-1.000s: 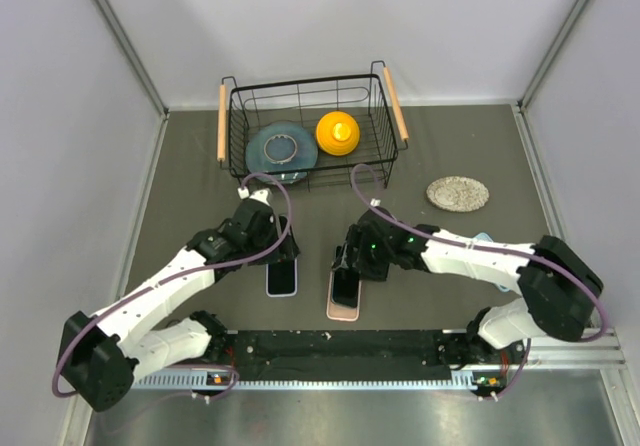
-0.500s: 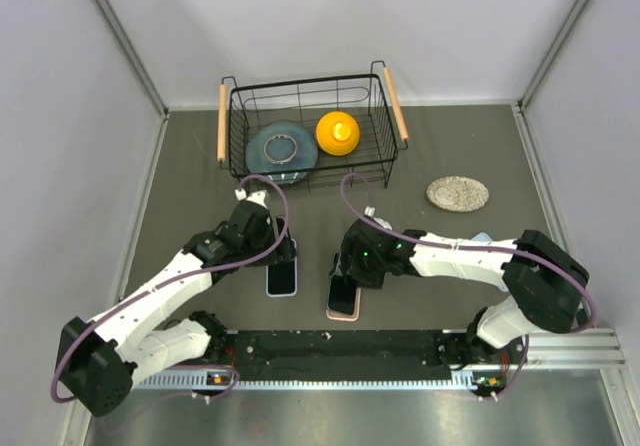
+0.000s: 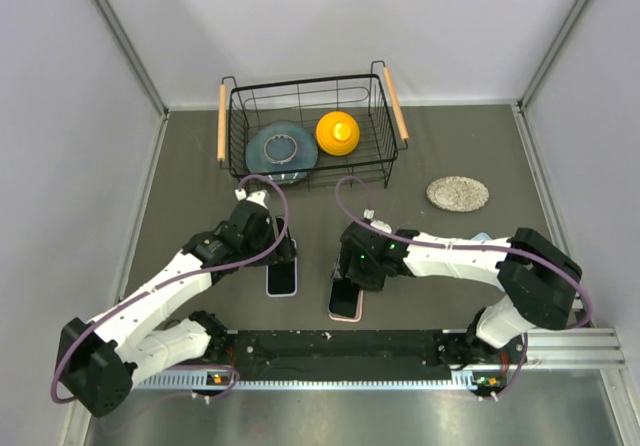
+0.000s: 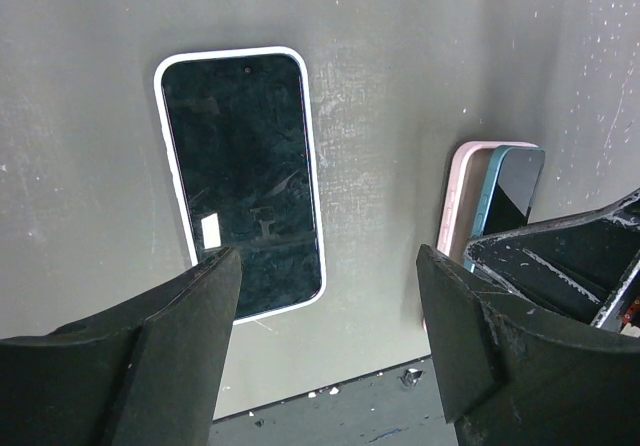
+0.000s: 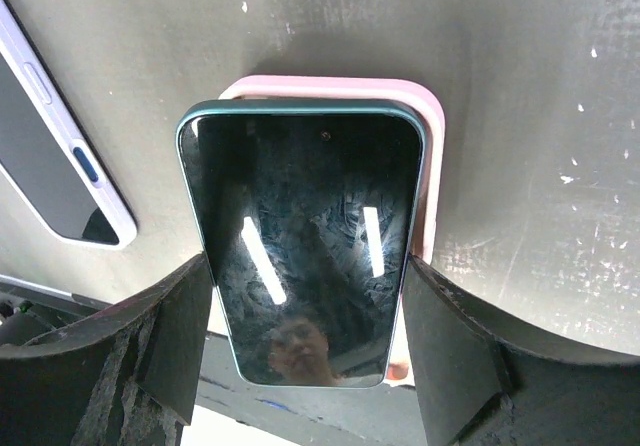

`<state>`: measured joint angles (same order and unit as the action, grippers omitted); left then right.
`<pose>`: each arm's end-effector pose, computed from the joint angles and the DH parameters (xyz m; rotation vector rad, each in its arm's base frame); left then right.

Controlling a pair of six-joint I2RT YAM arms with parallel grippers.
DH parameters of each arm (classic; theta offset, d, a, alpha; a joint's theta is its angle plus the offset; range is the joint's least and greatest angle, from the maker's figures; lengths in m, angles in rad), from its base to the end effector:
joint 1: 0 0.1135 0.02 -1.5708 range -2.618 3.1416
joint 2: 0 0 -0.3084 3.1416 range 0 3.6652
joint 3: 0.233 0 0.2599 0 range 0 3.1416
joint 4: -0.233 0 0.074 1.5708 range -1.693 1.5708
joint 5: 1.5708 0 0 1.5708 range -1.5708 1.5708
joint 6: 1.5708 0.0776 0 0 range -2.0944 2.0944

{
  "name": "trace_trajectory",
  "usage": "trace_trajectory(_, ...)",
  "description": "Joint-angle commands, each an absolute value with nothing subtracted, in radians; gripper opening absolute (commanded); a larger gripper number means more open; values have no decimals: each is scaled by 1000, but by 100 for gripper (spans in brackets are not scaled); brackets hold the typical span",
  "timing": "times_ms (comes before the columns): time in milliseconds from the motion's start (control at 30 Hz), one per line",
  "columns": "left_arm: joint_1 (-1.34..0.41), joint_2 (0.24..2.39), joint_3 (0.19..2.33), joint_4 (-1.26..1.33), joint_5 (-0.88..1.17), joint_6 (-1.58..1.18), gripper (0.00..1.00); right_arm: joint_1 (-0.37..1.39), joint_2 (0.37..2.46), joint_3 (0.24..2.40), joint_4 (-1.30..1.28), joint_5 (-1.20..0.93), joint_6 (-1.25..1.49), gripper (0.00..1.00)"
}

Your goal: Put the phone into the phone case

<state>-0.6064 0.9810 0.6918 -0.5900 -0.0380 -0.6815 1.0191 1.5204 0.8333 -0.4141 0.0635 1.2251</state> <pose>0.1698 -0.1142 0.2385 -0.1118 2.5174 -0.5067 0.1649 0.2585 0.1725 0.3120 2.8093 0.5703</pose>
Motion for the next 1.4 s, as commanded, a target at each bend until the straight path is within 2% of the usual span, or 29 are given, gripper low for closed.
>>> trace_trajectory(0, -601, 950, 678, -561, -28, -681, 76, 1029, 1520, 879, -454, 104, 1244, 67)
trace_trajectory(167, -603, 948, 683, -561, -18, -681, 76, 1035, 1522, 908, -500, 120, 1244, 70)
trace_trajectory(300, -601, 959, 680, -555, -6, -684, 76, 1040, 1522, 914, -511, 118, 1227, 80)
trace_trajectory(400, -601, 965, 677, -554, -5, -684, 76, 1040, 1523, 911, -518, 118, 1233, 82)
trace_trajectory(533, -601, 965, 673, -546, 26, -684, 75, 1040, 1506, 913, -520, 120, 1226, 83)
trace_trajectory(800, -604, 1005, 663, -462, 216, -684, 67, 1037, 1413, 882, -520, 132, 1146, 82)
trace_trajectory(933, -620, 1042, 640, -385, 290, -709, 63, 1037, 1379, 809, -401, 71, 1082, 82)
trace_trajectory(1133, -712, 1129, 661, -328, 278, -759, 58, 1032, 1258, 617, -284, 58, 1068, 82)
trace_trajectory(1367, -811, 1307, 689, -255, 248, -843, 51, 1029, 1210, 549, -204, 34, 1031, 82)
